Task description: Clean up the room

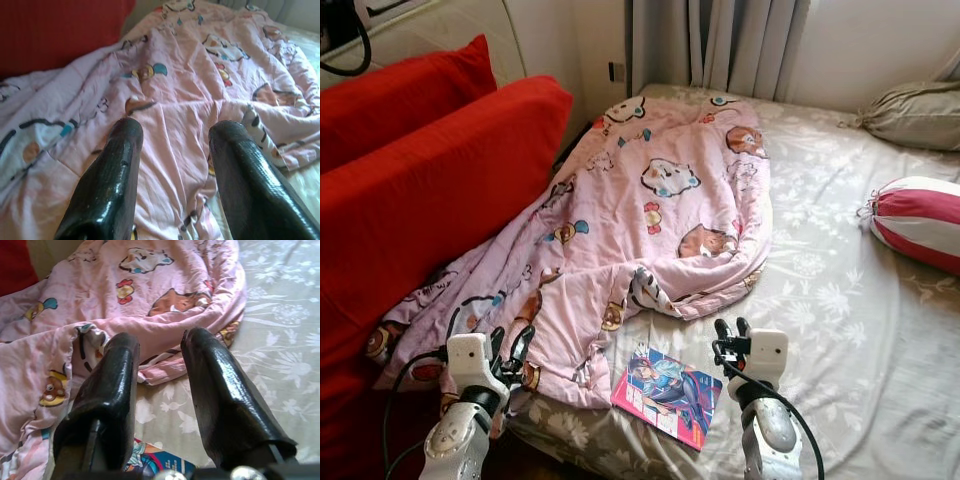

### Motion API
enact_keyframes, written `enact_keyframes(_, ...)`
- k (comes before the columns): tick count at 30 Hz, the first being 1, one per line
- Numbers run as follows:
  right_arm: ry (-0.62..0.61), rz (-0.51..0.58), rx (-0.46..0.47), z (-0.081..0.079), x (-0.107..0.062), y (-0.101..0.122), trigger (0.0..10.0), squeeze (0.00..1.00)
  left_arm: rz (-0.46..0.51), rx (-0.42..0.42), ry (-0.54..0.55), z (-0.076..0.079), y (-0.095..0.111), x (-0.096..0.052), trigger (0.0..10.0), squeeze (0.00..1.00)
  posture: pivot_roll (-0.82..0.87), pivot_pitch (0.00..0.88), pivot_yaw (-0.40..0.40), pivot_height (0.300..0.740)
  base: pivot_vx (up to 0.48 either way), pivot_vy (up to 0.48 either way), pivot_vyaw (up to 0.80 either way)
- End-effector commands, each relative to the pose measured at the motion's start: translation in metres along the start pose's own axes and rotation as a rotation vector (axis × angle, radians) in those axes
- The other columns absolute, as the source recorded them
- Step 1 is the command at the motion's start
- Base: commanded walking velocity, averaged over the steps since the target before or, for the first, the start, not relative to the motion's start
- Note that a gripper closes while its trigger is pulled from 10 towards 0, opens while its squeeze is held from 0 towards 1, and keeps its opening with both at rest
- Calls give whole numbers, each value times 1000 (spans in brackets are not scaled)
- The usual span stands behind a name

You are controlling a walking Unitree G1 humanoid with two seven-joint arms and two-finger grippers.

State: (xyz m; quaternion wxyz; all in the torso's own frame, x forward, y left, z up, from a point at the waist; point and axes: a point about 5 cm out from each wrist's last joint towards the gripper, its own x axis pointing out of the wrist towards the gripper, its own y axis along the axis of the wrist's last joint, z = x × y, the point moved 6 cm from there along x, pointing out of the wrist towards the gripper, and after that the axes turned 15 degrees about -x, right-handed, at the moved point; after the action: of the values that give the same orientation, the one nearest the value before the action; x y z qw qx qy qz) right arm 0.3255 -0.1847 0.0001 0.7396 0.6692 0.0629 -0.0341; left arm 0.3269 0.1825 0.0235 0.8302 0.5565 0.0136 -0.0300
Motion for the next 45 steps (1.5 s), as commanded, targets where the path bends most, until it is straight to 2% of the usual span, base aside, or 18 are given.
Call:
enact_keyframes(1, -7, -12, 17, -4, -1, -3, 10000, 0, -28, 7, 0, 0, -5, -2, 10000, 0, -10, 57, 21, 740, 0, 0, 0)
enact_keyframes(4, -1, -13, 20, -13, -3, -1, 10000, 0, -37, 9, -2, 2, -6, -2, 10000, 0, -8, 74, 19, 740, 0, 480, 0)
enact_keyframes(9, -10, -8, 34, -15, -2, 1, 10000, 0, -42, 13, -5, 3, -5, 0, 10000, 0, -4, 106, 19, 740, 0, 480, 0)
enact_keyframes(13, -24, -5, 40, -14, 0, 5, 10000, 0, -64, 62, -24, 4, -4, 2, 10000, 0, 0, 130, 20, 740, 0, 240, 0)
enact_keyframes(20, -41, -13, 48, -11, 3, 7, 10000, 0, -57, 53, -24, 5, -3, 1, 10000, 0, 4, 151, 24, 740, 0, 0, 0)
enact_keyframes(26, -57, -20, 51, -6, 8, 9, 10000, 0, -54, 46, -45, 14, 0, 6, 10000, 0, 4, 161, 30, 740, 0, 0, 0)
enact_keyframes(28, -67, -19, 50, -3, 8, 10, 10000, 0, -52, 45, -46, 15, 0, 6, 10000, 0, 7, 162, 30, 740, 0, 0, 0)
enact_keyframes(30, -91, -2, 22, 6, 10, 14, 10000, 0, -33, 41, -59, 20, 5, 9, 10000, 0, 8, 164, 30, 740, 0, 0, 0)
enact_keyframes(34, -116, 23, 31, 15, 12, 20, 10000, 0, -19, 29, -65, 25, 9, 11, 10000, 0, 9, 169, 30, 740, 0, 0, 0)
enact_keyframes(40, -97, 33, 14, 13, 13, 23, 10000, 0, -3, 18, -69, 30, 13, 13, 10000, 0, 10, 166, 27, 740, 0, 0, 0)
enact_keyframes(41, -83, 20, -33, 11, 13, 21, 10000, 0, -1, 14, -72, 30, 13, 13, 10000, 0, 6, 164, 25, 740, 0, 0, 0)
enact_keyframes(43, -73, 15, -64, 9, 13, 20, 10000, 0, 1, 12, -73, 31, 14, 13, 10000, 0, 1, 163, 24, 740, 0, 0, 0)
enact_keyframes(45, -75, 10, -58, 10, 13, 19, 10000, 0, 1, 11, -72, 31, 14, 13, 10000, 0, -2, 160, 24, 736, 0, 0, 0)
